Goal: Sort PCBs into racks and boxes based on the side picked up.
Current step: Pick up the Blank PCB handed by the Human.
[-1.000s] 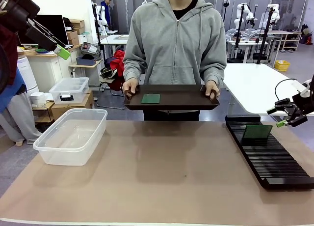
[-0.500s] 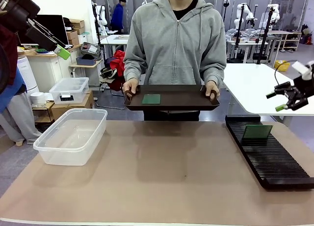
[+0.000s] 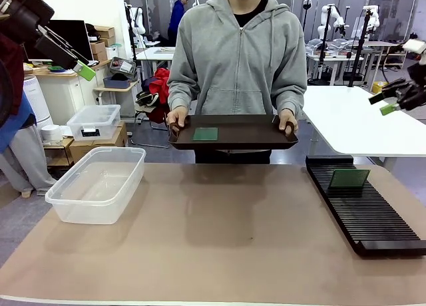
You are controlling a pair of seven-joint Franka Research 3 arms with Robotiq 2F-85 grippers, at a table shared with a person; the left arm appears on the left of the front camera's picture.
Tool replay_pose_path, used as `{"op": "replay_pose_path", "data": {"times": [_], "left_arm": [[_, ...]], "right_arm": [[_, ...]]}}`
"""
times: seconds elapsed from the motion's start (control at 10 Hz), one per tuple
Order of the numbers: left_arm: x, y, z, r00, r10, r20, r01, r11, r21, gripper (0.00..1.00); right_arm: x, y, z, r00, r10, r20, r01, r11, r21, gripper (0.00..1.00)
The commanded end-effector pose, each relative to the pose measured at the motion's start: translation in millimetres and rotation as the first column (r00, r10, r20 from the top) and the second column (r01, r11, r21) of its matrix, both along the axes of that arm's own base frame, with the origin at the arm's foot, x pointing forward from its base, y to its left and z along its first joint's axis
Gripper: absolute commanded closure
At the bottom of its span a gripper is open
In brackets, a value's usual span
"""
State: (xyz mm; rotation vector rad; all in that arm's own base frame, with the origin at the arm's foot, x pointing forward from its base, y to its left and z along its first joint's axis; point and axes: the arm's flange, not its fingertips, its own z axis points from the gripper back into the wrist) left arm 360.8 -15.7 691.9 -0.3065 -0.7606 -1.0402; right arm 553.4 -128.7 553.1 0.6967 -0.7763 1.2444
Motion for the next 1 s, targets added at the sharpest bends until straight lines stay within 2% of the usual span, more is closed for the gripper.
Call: {"op": "replay_pose_path", "data": {"times": [0.0,0.3,0.5,0.8,0.9], "left_arm": [[1,0,-2,1.000,0.000,0.005,0.000,1.000,-0.001,0.00],[1,0,-2,1.000,0.000,0.005,0.000,1.000,-0.001,0.00],[1,0,-2,1.000,0.000,0.005,0.000,1.000,-0.001,0.00],[1,0,-2,1.000,0.000,0.005,0.000,1.000,-0.001,0.00],[1,0,-2,1.000,0.000,0.005,0.000,1.000,-0.001,0.00]], "right_arm": [[-32,7,8,0.987,-0.151,-0.058,0.149,0.988,-0.039,0.00],[-77,6,38,0.984,-0.149,-0.094,0.144,0.988,-0.056,0.00],[-84,1,48,0.979,-0.166,-0.117,0.160,0.986,-0.055,0.00],[-93,-4,56,0.975,-0.219,-0.042,0.217,0.975,-0.047,0.00],[-93,0,48,0.967,-0.256,0.002,0.255,0.963,-0.083,0.00]]}}
